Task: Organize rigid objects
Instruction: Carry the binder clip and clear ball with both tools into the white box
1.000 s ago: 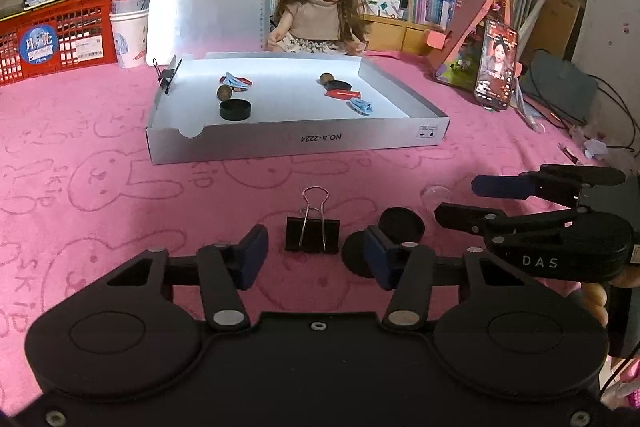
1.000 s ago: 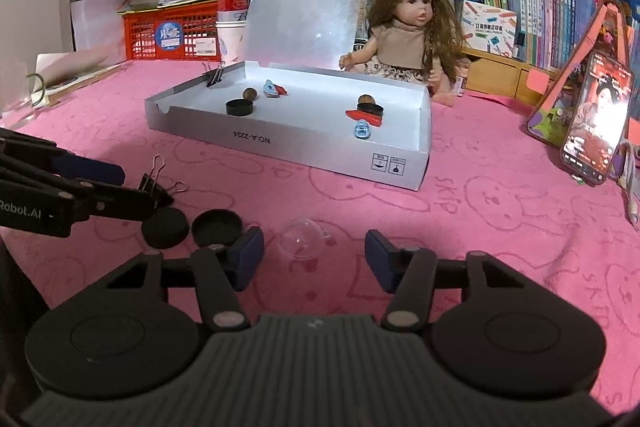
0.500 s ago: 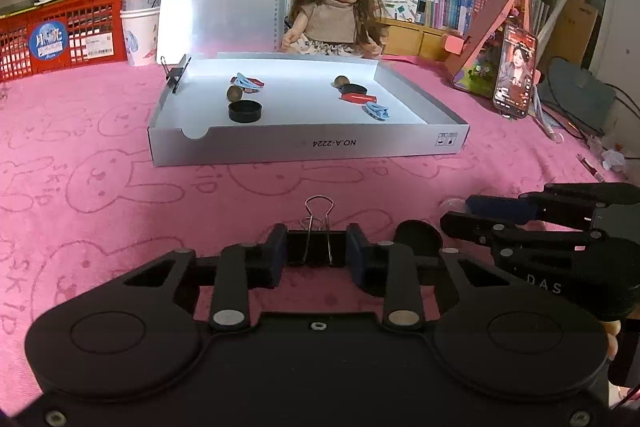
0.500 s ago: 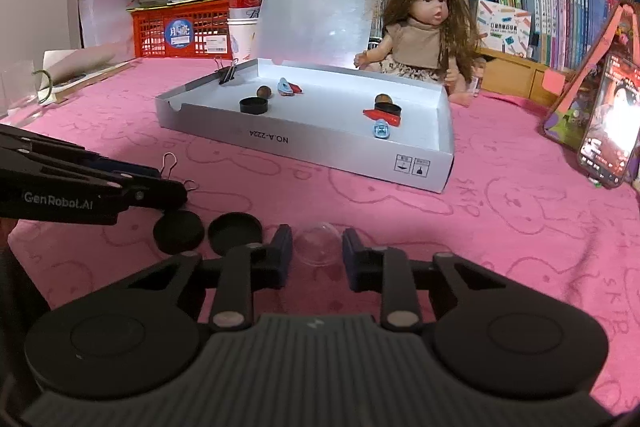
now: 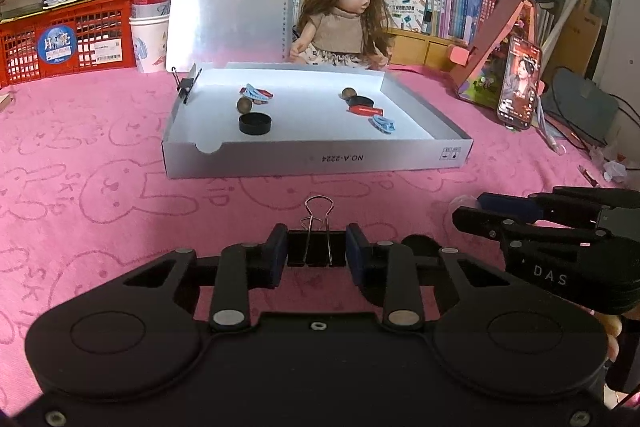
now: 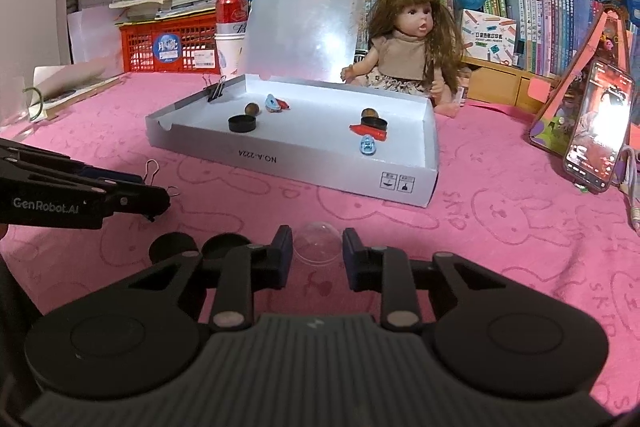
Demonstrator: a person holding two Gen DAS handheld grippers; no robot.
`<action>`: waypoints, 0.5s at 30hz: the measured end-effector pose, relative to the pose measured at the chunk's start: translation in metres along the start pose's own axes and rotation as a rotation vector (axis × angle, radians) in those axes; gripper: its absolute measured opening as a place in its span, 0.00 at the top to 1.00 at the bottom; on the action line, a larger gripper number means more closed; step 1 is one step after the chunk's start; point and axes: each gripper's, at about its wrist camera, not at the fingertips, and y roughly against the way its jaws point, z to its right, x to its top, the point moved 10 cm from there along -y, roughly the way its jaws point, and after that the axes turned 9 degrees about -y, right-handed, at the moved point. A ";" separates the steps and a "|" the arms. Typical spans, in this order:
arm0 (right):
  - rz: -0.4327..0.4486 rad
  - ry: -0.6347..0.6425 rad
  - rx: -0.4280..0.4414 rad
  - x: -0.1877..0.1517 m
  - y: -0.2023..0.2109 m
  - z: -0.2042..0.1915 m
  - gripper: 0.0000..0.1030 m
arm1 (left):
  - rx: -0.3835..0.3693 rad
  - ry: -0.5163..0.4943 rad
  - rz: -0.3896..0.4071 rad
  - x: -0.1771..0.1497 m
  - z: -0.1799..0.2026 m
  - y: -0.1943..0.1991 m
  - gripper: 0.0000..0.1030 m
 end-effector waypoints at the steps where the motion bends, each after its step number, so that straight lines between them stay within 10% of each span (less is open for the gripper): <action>1: 0.002 -0.007 -0.001 0.002 0.000 0.001 0.70 | 0.000 0.003 0.002 0.002 -0.001 0.001 0.71; 15: 0.049 -0.078 -0.033 0.042 0.002 0.013 0.70 | 0.003 0.020 0.052 0.047 -0.011 0.002 0.71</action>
